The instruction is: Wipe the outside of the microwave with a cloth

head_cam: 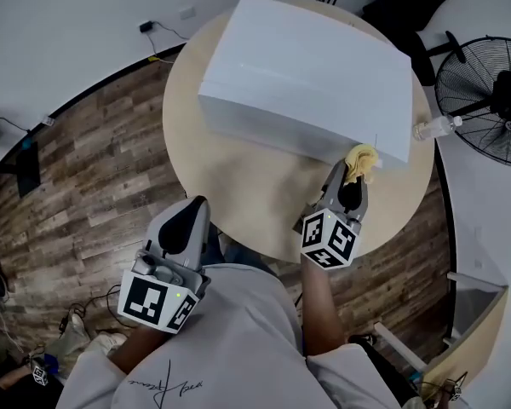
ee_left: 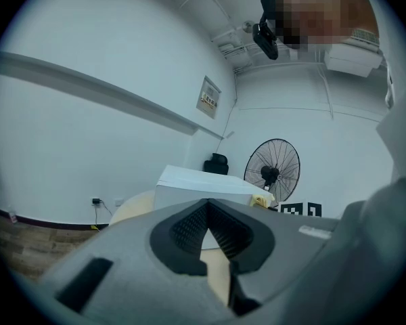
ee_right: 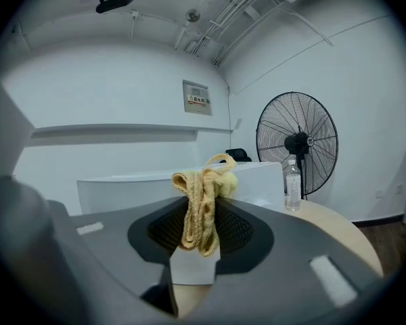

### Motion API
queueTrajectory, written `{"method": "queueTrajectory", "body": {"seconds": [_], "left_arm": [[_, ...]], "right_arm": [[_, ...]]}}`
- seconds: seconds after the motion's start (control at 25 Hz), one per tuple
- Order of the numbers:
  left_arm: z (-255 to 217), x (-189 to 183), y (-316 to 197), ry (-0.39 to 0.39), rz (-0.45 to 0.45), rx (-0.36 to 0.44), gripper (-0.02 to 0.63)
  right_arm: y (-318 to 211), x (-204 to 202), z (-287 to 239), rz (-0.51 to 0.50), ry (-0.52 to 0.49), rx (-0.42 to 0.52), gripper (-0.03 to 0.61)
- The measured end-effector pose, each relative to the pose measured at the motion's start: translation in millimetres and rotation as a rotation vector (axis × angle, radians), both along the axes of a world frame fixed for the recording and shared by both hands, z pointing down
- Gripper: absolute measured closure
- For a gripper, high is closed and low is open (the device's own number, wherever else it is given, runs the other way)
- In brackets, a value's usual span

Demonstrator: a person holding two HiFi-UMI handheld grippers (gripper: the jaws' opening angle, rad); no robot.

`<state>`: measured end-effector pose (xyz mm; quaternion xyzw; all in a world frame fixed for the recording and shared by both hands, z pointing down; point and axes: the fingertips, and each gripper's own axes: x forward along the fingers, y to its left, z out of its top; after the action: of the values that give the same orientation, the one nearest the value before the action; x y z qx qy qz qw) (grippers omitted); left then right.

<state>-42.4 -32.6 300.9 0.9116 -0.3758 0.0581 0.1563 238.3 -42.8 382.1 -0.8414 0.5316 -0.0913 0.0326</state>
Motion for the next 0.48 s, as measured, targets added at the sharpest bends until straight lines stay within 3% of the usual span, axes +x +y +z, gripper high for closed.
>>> {"method": "queueTrajectory", "body": {"seconds": [0.48], "left_arm": [[2.8, -6.6, 1.1, -0.005, -0.013, -0.011, 0.621]], "right_arm": [[-19.9, -43.2, -0.3, -0.089, -0.030, 0.025, 0.456]]}}
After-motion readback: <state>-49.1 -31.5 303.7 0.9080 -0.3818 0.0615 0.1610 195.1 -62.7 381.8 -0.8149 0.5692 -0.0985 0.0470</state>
